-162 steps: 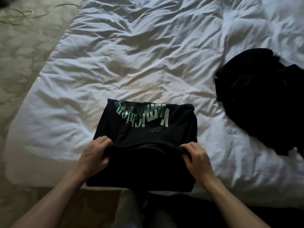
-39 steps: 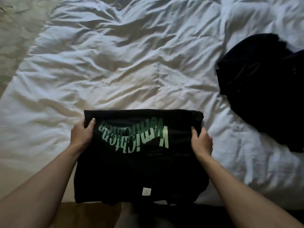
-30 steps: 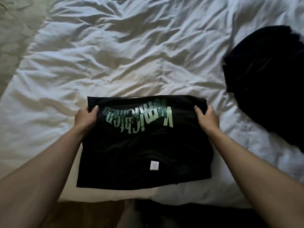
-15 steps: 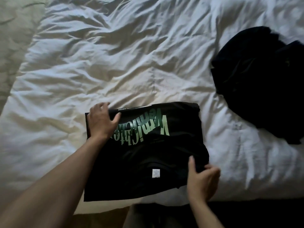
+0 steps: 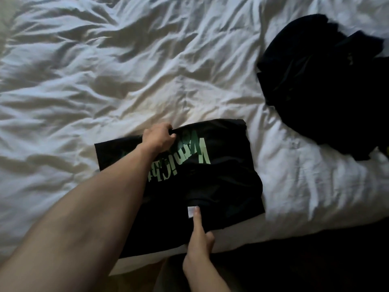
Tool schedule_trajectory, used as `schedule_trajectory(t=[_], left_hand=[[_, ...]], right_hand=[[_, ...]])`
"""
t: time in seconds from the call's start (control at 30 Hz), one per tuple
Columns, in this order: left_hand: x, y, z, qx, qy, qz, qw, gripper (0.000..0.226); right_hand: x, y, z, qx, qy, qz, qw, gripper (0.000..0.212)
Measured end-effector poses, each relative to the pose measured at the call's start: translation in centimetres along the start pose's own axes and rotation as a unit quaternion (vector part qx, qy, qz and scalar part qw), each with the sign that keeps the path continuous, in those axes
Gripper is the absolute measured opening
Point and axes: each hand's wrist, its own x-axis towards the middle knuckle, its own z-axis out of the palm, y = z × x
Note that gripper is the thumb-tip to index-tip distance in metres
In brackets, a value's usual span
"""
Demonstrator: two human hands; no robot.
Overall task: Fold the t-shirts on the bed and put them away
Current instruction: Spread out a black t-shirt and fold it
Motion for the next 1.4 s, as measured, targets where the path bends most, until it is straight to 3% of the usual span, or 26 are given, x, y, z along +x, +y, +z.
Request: schedule_trajectory(t=[0.2, 0.33, 0.5, 0.7, 0.8, 0.87, 1.0, 1.07, 1.23, 1.4], left_hand=[[0.0, -0.4, -1.3, -0.049, -0.028, 0.001, 0.998, 0.016], [-0.9, -0.1, -2.0, -0.089, -0.021, 0.005, 0.996, 0.009], [-2.4, -0.1, -3.3, -0.077, 0.018, 0.018, 0.997, 0.014], [-2.6, -0.3, -3.2, -0.072, 0.031, 0.034, 0.996, 0.019], [-2.5, -0.3, -3.0, -0.071, 0.029, 0.04, 0.996, 0.017], [-2.3, -0.6, -2.9, -0.09, 0.01, 0.039, 0.995, 0.018], [-1.6, -1.4, -2.6, -0.107, -0.054, 0.035, 0.992, 0.02], [-1.3, -1.6, -2.6, -0.098, -0.043, 0.036, 0.994, 0.011], [-1.5, -0.8, -4.3, -0.124, -0.01, 0.024, 0.992, 0.021], [-2.7, -0.1, -7.5, -0.173, 0.012, 0.008, 0.985, 0.015]], right_hand=[[0.5, -1.5, -0.5, 0.029, -0.057, 0.034, 0.997, 0.056], [0.1, -1.7, -0.5, 0.131, -0.095, 0.082, 0.983, 0.043], [0.6, -1.2, -0.8, 0.173, -0.221, 0.127, 0.951, 0.037], [1.3, -1.5, -0.3, 0.13, -0.286, 0.083, 0.946, 0.067], [1.2, -1.1, 0.5, 0.113, -0.263, 0.073, 0.955, 0.094], [1.0, -1.3, 1.0, 0.122, -0.241, 0.084, 0.959, 0.1], [1.1, -1.7, 1.5, 0.159, -0.203, 0.091, 0.962, 0.072], [1.0, -1.8, 1.3, 0.154, -0.21, 0.085, 0.962, 0.068], [-0.5, -3.2, 0.9, 0.132, -0.172, 0.042, 0.975, 0.047], [-3.4, -5.6, 1.1, 0.108, -0.145, -0.048, 0.982, 0.055]])
